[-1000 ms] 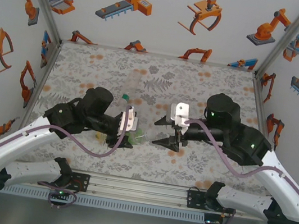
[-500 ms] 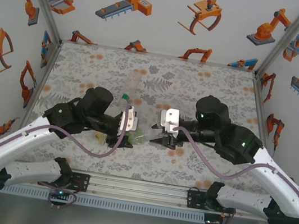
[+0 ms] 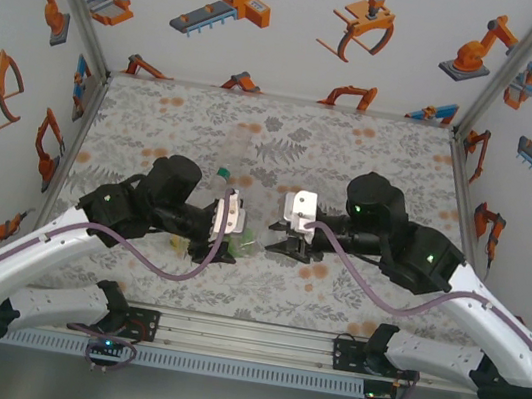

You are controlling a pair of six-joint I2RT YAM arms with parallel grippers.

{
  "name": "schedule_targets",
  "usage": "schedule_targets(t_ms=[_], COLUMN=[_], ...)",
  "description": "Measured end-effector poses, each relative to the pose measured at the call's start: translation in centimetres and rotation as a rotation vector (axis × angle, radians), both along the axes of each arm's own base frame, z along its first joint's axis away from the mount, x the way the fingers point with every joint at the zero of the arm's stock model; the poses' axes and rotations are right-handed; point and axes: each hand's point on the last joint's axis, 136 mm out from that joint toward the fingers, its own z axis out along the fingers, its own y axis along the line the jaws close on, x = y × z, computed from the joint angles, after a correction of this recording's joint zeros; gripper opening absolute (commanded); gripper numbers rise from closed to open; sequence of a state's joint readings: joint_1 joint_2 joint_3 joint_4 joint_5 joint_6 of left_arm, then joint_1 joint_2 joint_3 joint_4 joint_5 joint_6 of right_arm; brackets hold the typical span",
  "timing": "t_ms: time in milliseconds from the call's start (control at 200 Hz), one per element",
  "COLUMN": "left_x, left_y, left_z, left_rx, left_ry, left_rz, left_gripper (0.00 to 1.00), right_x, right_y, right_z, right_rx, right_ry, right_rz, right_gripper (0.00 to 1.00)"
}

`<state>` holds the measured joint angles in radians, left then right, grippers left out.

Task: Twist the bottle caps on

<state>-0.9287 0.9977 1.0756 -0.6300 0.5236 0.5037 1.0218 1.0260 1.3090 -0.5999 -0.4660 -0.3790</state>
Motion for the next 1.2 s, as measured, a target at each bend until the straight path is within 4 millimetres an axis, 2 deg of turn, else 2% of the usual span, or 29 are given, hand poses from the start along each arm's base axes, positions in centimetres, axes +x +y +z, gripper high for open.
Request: schedule_targets(t_ms=[85,210,350,551,671,696,796,891,956,1202], left_x=[0.1,0.5,1.1,1.9,2.2,2.3,2.4,2.5,2.5,1.7], left_y=[0.1,0.3,0.4,1.1,1.4,1.4,1.4,1.1,0.6,-0.1], left_z=[-0.1,-0.2,-0.2,-1.2,-1.8,-1.9,-1.8,-1.3,-0.7,0.2], left_rx=[0.006,0.016,0.023,0.073,0.103,0.106,0.105,0.081,0.049,-0.002], left_ry=[-0.003,-0.016,-0.037,-0.05,-0.051,-0.051,-0.054,-0.065,-0.077,-0.07], left_rz=[0.008,0.03,0.061,0.112,0.133,0.135,0.139,0.135,0.121,0.064], left_gripper=[0.0,0.0,0.0,0.0,0.0,0.0,0.0,0.0,0.0,0.0], right_x=[0.8,2.3,4.5,6.5,7.0,7.1,7.2,7.4,7.4,6.5], right_y=[0.0,0.0,-0.4,-1.0,-1.2,-1.2,-1.4,-1.6,-1.6,-1.8], right_z=[-0.1,-0.2,-0.9,-4.2,-5.7,-5.8,-5.9,-4.9,-3.5,1.9], right_rx=[0.022,0.07,0.144,0.207,0.24,0.248,0.256,0.247,0.245,0.262], right_ry=[0.1,0.326,0.678,1.234,1.424,1.445,1.461,1.392,1.307,0.869], right_rz=[-0.088,-0.258,-0.516,-0.874,-0.996,-1.012,-1.037,-1.021,-0.975,-0.715], right_gripper=[0.0,0.0,0.0,0.0,0.0,0.05,0.33,0.44,0.53,0.57])
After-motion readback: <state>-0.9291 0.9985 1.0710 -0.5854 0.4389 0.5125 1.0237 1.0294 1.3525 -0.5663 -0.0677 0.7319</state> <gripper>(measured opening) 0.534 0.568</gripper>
